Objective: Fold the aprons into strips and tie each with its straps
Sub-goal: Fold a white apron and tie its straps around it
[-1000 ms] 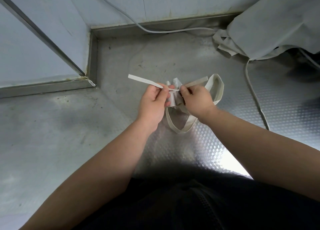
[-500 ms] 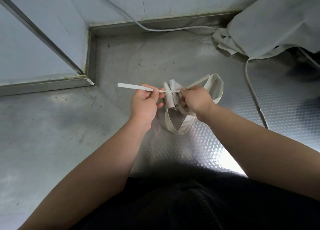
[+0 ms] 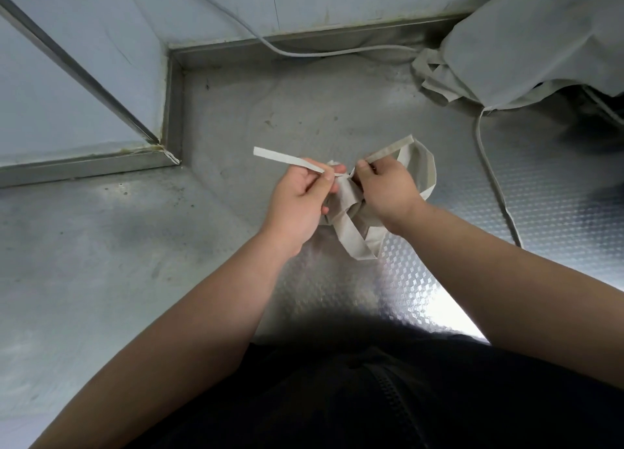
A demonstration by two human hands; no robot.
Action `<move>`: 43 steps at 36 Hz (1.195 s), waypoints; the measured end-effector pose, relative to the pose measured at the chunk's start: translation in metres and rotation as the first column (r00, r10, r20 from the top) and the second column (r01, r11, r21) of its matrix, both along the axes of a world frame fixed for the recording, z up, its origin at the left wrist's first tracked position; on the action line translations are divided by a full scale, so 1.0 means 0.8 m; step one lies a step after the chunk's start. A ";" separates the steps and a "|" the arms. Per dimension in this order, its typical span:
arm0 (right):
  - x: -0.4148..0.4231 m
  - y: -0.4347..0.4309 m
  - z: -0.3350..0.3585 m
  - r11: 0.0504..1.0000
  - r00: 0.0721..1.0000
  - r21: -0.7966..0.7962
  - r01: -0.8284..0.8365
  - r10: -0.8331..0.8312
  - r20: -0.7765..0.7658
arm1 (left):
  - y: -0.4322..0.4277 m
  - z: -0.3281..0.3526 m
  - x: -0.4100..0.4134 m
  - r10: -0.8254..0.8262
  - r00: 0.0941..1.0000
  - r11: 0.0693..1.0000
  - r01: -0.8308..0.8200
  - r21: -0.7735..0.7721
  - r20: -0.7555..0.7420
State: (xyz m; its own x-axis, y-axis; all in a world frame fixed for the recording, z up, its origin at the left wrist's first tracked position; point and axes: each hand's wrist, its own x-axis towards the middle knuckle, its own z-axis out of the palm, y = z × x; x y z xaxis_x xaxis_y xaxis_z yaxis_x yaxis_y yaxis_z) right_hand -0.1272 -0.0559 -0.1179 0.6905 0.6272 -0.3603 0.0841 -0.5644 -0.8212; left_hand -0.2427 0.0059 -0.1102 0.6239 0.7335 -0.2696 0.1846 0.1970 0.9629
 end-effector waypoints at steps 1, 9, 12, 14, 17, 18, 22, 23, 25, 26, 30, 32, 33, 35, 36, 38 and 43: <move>0.001 -0.001 0.000 1.000 1.000 0.000 0.017 -0.017 -0.017 | 0.000 0.000 0.000 -0.039 0.999 0.999 0.039 0.030 -0.008; -0.004 -0.006 0.003 0.999 0.998 0.014 0.042 -0.041 -0.050 | 0.003 -0.003 0.000 -0.143 0.983 0.958 0.167 0.232 -0.116; -0.007 -0.006 0.006 0.999 1.000 0.034 0.009 -0.008 -0.008 | 0.002 -0.011 -0.007 -0.078 0.992 0.968 0.100 0.230 -0.103; -0.009 -0.009 0.006 0.999 0.999 0.035 -0.031 0.031 0.009 | 0.000 -0.015 -0.014 -0.022 0.994 0.972 0.046 0.232 -0.105; -0.014 -0.014 0.011 0.985 0.976 0.042 -0.166 0.158 0.151 | -0.004 -0.017 -0.019 0.019 0.987 0.955 0.030 0.295 -0.160; -0.017 -0.015 0.012 0.975 0.953 0.048 -0.218 0.202 0.225 | -0.003 -0.017 -0.020 0.020 0.980 0.938 0.050 0.343 -0.199; -0.029 -0.017 0.014 0.910 0.800 0.105 -0.402 0.293 0.524 | 0.001 -0.011 -0.014 0.031 0.936 0.843 0.164 0.512 -0.350; -0.029 -0.018 0.012 0.893 0.764 0.099 -0.438 0.312 0.565 | 0.003 -0.009 -0.013 0.032 0.929 0.827 0.183 0.532 -0.370; -0.026 -0.018 0.009 0.890 0.749 0.087 -0.448 0.321 0.579 | 0.004 -0.007 -0.013 0.016 0.923 0.787 0.226 0.574 -0.386; -0.024 -0.018 0.009 0.895 0.755 0.079 -0.440 0.321 0.571 | 0.004 -0.007 -0.014 -0.003 0.923 0.762 0.250 0.597 -0.384; -0.020 -0.016 0.010 0.868 0.764 0.069 -0.493 0.394 0.511 | -0.001 -0.009 -0.018 -0.082 0.913 0.702 0.337 0.627 -0.399; -0.020 -0.016 0.011 0.893 0.813 0.059 -0.447 0.378 0.443 | -0.004 -0.010 -0.021 -0.106 0.909 0.690 0.359 0.629 -0.403; -0.018 -0.016 0.013 0.909 0.845 0.056 -0.413 0.360 0.397 | -0.005 -0.010 -0.021 -0.102 0.912 0.695 0.351 0.627 -0.397; -0.016 -0.013 0.014 0.938 0.898 0.053 -0.343 0.311 0.311 | -0.006 -0.010 -0.023 -0.064 0.931 0.737 0.287 0.611 -0.360; -0.015 -0.011 0.015 0.953 0.928 0.055 -0.297 0.275 0.250 | -0.007 -0.011 -0.023 -0.049 0.941 0.767 0.250 0.592 -0.334; -0.014 -0.007 0.016 0.981 0.977 0.066 -0.184 0.176 0.121 | -0.006 -0.012 -0.021 -0.034 0.950 0.804 0.210 0.556 -0.310; -0.014 -0.009 0.020 0.945 0.909 -0.072 -0.318 0.325 0.262 | -0.005 -0.017 -0.017 -0.010 0.959 0.828 0.166 0.536 -0.282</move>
